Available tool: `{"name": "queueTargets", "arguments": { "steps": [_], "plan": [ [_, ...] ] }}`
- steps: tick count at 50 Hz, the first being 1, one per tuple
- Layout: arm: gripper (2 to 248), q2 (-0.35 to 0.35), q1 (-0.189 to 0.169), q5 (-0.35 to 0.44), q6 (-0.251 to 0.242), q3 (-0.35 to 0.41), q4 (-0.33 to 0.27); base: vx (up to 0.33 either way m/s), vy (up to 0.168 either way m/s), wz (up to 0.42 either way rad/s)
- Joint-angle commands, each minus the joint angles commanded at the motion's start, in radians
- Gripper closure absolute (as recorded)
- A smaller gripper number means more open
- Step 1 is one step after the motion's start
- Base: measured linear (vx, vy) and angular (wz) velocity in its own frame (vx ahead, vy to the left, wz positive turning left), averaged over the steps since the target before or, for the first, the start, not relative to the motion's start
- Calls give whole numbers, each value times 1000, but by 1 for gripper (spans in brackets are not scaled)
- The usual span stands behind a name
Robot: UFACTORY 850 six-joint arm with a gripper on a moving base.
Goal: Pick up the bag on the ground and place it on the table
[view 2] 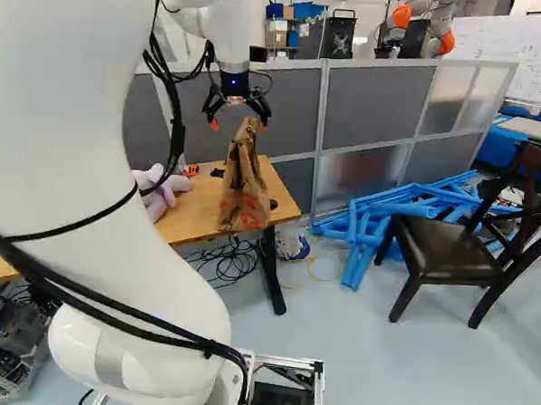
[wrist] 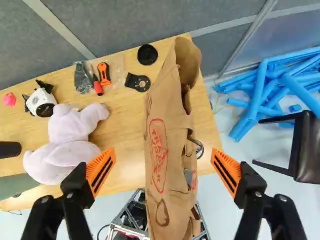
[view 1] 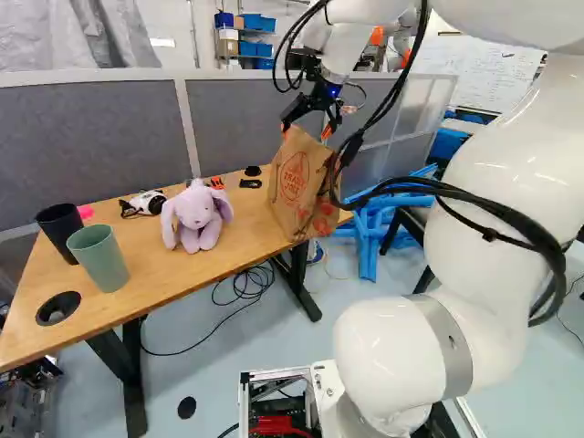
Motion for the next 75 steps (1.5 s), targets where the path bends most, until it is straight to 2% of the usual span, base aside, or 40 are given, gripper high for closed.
{"name": "queueTargets", "arguments": {
  "steps": [43, 75],
  "plan": [
    [3, 287, -10, 0, 0, 187, 0, 0, 0, 0],
    [3, 290, -10, 0, 0, 190, 0, -41, -1, 0]
  ]
}}
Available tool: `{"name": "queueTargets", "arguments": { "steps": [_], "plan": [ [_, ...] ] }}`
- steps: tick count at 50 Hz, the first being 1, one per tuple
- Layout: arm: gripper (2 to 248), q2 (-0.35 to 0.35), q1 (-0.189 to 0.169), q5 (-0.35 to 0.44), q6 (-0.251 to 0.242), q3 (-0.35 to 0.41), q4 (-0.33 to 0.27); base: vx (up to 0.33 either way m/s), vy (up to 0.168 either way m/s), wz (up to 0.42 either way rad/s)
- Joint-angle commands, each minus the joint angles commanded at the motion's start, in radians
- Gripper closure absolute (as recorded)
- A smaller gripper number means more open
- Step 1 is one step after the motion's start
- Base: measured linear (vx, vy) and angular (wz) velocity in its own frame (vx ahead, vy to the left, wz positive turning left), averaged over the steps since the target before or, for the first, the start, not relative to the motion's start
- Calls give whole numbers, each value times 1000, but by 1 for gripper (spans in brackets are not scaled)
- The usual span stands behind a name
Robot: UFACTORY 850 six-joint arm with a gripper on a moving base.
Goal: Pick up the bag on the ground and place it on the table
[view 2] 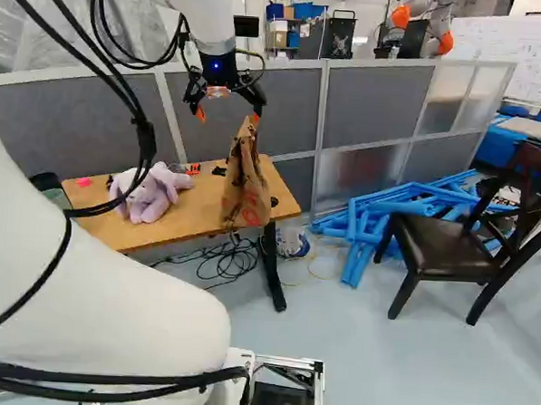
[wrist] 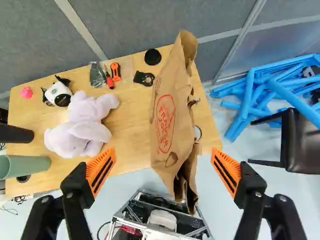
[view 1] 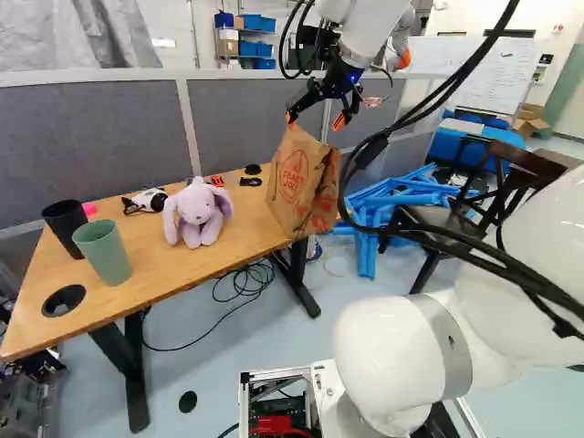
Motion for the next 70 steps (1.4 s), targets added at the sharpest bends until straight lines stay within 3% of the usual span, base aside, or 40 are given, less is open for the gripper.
{"name": "queueTargets", "arguments": {
  "steps": [52, 70],
  "plan": [
    [3, 0, 0, 0, 0, 0, 0, -167, -45, 14],
    [3, 0, 0, 8, 2, 5, -1, -17, -3, 2]
  ]
}}
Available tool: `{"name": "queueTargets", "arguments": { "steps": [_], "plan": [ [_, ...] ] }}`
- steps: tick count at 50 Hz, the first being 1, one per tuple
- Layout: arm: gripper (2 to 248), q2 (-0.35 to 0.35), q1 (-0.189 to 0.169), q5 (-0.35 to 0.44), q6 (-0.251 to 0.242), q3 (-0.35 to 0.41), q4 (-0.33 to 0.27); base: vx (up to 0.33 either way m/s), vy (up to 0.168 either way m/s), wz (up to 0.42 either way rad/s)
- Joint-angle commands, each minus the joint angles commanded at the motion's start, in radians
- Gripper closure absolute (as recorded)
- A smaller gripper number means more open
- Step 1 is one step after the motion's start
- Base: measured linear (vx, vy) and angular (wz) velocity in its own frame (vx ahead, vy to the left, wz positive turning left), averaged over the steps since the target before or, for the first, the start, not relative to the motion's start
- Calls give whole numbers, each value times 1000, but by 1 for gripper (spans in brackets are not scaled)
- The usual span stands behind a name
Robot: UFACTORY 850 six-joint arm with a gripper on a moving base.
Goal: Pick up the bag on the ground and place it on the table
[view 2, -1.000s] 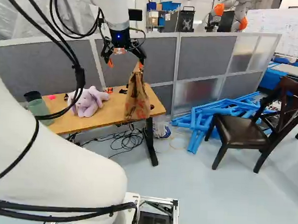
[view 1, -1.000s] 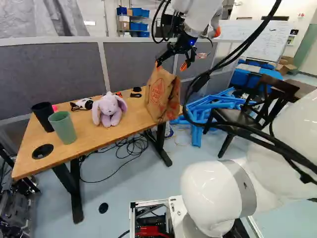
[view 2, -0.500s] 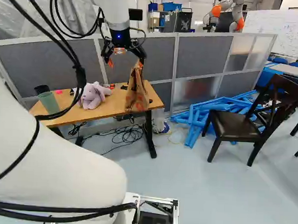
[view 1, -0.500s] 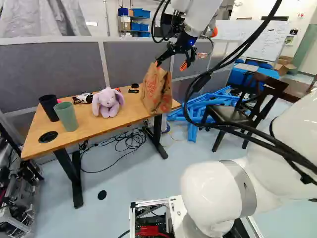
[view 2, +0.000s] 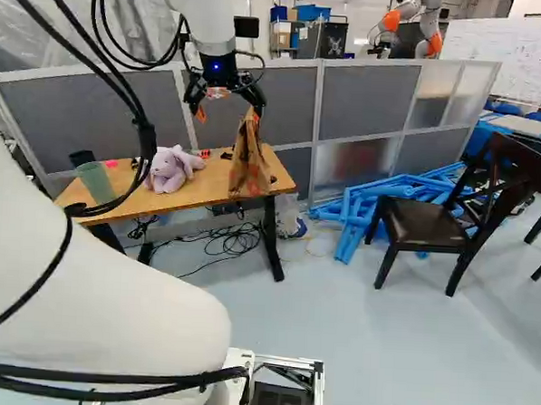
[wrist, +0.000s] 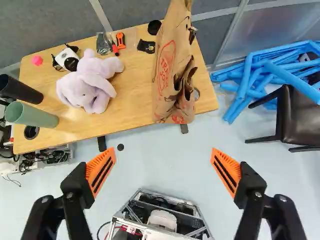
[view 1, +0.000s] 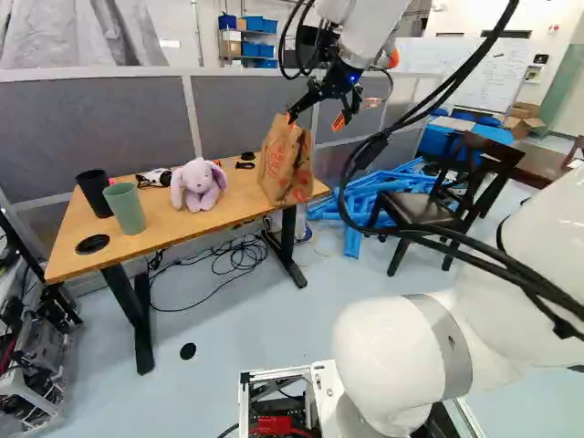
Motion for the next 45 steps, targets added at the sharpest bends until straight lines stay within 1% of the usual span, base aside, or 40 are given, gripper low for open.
{"name": "queueTargets", "arguments": {
  "steps": [23, 45],
  "plan": [
    [3, 1, 1, 60, 14, 36, -10, 0, 0, 0],
    [3, 3, 2, 172, 39, 102, -29, 0, 0, 0]
  ]
}}
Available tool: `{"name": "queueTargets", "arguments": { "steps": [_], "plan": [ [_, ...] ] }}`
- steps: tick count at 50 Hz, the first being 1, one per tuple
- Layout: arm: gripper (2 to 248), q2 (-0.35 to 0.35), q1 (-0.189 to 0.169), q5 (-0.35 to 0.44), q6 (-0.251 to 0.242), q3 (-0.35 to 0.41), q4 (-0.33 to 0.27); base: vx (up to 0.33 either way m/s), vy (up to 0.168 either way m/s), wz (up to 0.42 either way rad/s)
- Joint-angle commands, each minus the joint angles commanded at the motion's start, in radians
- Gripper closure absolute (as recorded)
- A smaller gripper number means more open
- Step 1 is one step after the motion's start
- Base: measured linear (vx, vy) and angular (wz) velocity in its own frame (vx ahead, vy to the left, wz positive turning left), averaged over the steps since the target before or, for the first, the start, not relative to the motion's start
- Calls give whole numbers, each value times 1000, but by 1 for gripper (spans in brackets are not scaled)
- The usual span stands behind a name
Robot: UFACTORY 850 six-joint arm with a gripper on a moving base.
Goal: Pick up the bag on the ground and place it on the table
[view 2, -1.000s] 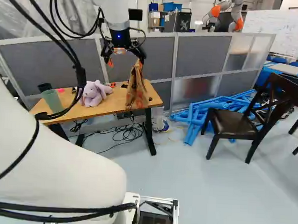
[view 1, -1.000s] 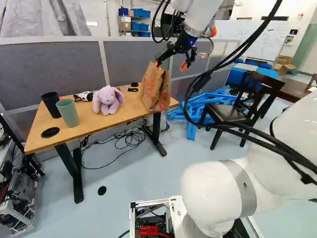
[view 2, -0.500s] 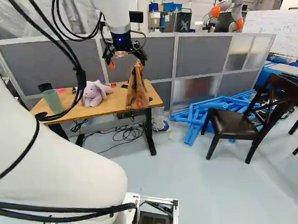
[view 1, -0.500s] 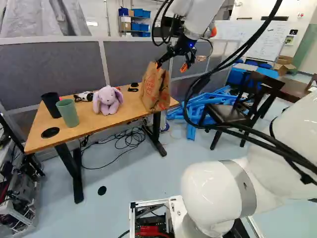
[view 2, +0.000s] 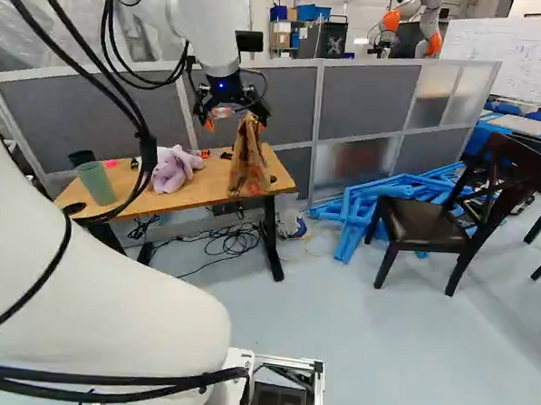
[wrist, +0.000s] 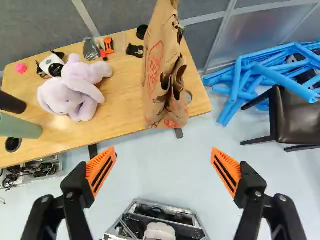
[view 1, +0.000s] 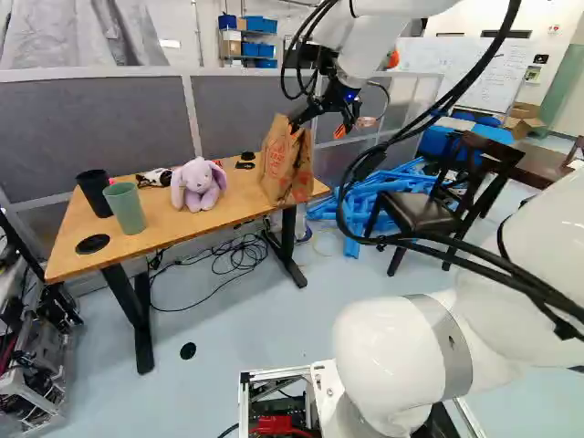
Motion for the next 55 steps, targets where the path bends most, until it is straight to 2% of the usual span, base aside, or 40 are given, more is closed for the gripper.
{"name": "queueTargets", "arguments": {
  "steps": [28, 55],
  "plan": [
    [3, 4, 3, 223, 51, 133, -38, 0, 0, 0],
    [3, 9, 6, 520, 118, 309, -88, 0, 0, 0]
  ]
}}
